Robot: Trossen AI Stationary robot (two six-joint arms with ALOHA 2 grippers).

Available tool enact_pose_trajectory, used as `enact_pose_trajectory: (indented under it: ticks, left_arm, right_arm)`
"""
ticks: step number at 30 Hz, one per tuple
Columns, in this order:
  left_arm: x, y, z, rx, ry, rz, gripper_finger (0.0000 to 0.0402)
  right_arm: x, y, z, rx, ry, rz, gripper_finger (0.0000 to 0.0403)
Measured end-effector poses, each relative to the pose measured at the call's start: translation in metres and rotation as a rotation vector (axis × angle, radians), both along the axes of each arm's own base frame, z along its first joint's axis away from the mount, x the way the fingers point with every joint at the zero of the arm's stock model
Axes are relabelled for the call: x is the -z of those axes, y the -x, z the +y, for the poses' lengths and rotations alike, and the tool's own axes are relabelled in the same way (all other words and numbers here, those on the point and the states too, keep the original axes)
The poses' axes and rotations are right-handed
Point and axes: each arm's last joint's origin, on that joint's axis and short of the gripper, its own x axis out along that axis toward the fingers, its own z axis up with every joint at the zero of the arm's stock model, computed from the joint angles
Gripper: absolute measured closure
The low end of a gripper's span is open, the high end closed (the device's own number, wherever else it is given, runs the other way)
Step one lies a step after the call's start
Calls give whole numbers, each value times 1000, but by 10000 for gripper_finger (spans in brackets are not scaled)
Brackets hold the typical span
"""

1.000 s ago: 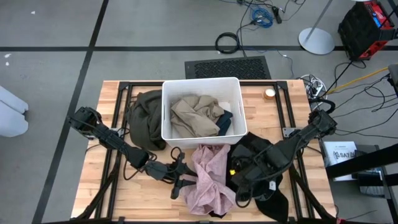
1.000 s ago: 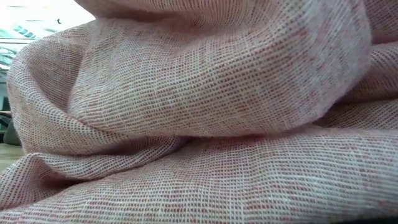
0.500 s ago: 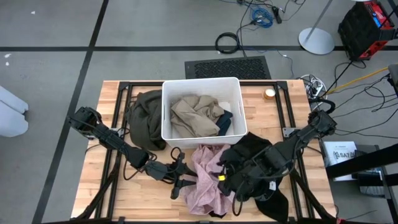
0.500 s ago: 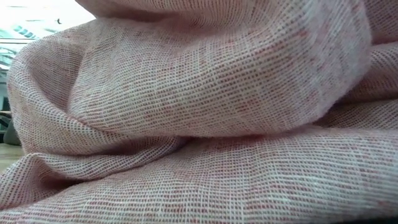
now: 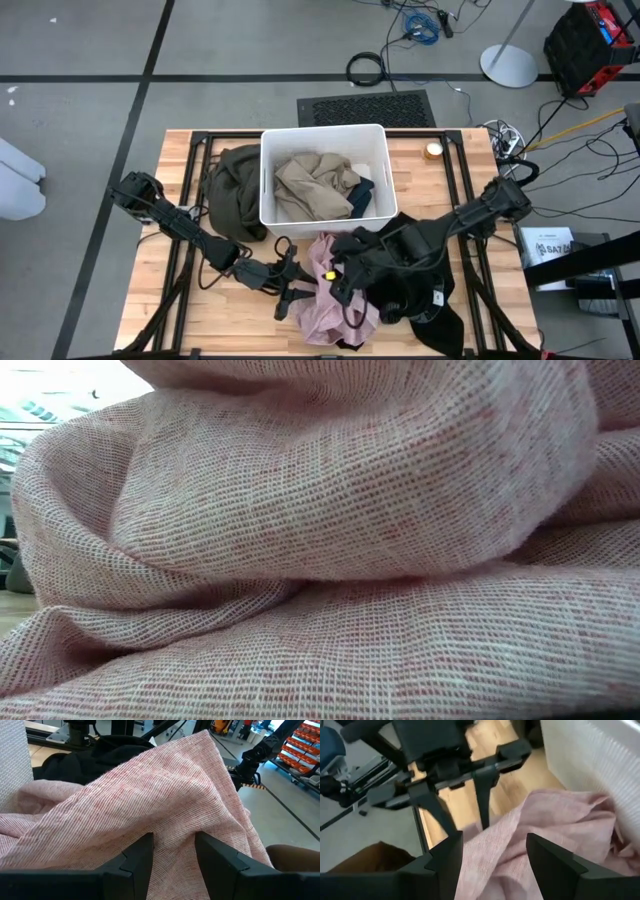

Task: Sort clothes
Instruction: Put the pink shirt into the laundry organizer bin

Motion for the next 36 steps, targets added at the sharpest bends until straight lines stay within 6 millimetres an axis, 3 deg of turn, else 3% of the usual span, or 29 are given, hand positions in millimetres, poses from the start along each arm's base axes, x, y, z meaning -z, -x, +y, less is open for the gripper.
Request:
enact_pose_trajectory:
  ticks: [12, 18, 24, 30, 36]
  left_arm:
    - [0, 0, 0, 1, -5, 2, 246]
    - [1, 0, 0, 1, -9, 9, 246]
    - [1, 0, 1, 5, -27, 4, 246]
    - [1, 0, 1, 5, -27, 4, 246]
    - [1, 0, 1, 3, -27, 3, 246]
  right_arm:
    - [0, -7, -15, -68, 111, -2, 197]
    - [0, -8, -20, 14, 37, 1, 193]
    - [2, -10, -33, 177, -160, 52, 137]
    - [9, -3, -38, 229, -185, 162, 73]
    - [19, -8, -21, 277, -253, 162, 53]
